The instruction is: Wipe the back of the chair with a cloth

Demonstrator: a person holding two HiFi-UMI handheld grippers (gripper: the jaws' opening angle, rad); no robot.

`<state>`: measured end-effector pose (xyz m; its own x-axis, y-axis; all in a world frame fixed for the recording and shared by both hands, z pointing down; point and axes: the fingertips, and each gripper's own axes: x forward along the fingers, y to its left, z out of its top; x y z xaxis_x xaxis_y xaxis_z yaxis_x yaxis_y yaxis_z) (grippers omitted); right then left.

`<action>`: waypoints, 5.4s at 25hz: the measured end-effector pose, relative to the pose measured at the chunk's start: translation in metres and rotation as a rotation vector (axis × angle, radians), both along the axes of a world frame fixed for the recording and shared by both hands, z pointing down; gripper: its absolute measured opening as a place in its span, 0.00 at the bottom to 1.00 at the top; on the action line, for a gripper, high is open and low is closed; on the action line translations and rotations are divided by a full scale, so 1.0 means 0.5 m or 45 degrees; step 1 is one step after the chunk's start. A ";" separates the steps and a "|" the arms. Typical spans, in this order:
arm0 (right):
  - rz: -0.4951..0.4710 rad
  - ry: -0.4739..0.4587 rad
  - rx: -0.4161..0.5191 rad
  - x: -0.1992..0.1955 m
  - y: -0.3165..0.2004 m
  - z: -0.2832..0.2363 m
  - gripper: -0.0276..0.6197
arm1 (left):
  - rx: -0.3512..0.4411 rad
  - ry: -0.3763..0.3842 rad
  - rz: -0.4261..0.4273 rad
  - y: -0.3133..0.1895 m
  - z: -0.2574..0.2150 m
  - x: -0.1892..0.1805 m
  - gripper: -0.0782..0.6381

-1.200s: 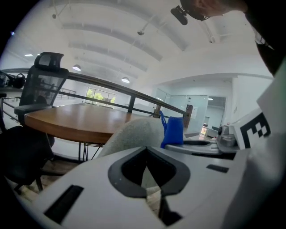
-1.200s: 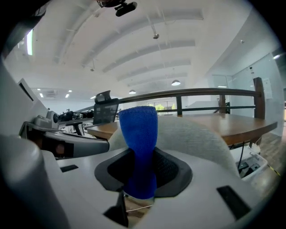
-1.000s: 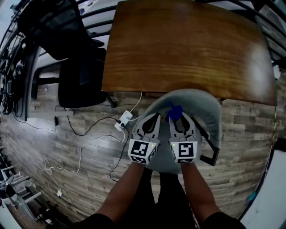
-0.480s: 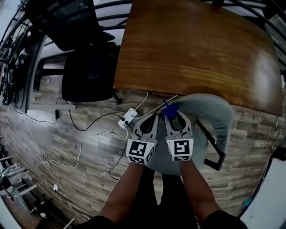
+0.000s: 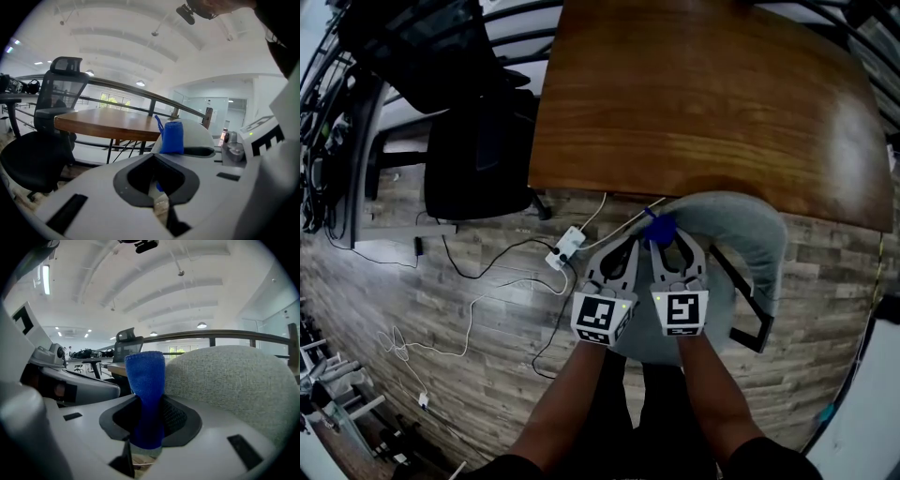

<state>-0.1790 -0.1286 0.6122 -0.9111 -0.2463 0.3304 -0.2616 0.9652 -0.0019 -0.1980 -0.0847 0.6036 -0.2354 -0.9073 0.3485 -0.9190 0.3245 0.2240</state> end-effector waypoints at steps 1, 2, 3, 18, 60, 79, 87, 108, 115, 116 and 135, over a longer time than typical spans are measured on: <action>0.010 -0.002 0.004 0.004 -0.005 0.000 0.23 | 0.001 -0.002 0.011 -0.006 -0.002 0.005 0.12; 0.019 -0.004 0.007 0.006 -0.010 0.000 0.23 | 0.001 -0.009 0.023 -0.013 -0.003 0.010 0.12; 0.031 -0.007 0.009 0.008 -0.017 0.000 0.23 | 0.000 -0.021 0.039 -0.020 -0.003 0.014 0.12; 0.260 0.032 0.048 0.090 -0.137 0.040 0.23 | -0.037 -0.028 0.149 -0.090 0.037 0.077 0.12; 0.698 0.108 0.069 0.433 -0.296 0.070 0.23 | -0.026 -0.023 0.498 -0.262 0.037 0.315 0.12; 0.253 0.059 -0.045 0.224 -0.095 0.106 0.23 | -0.082 0.026 0.257 -0.112 0.095 0.188 0.12; 0.016 0.062 -0.102 0.118 0.025 0.151 0.23 | -0.148 0.064 0.023 0.011 0.140 0.102 0.12; -0.123 0.070 -0.031 0.017 0.049 0.217 0.23 | -0.116 0.080 -0.182 0.066 0.173 0.059 0.12; -0.048 0.068 -0.016 0.037 -0.002 0.226 0.23 | -0.112 0.086 -0.164 0.038 0.176 0.050 0.12; -0.039 0.066 -0.016 0.040 -0.007 0.226 0.23 | -0.114 0.082 -0.152 0.032 0.177 0.053 0.12; 0.223 0.081 -0.014 0.147 -0.147 0.242 0.23 | -0.130 0.000 0.154 -0.107 0.204 0.108 0.12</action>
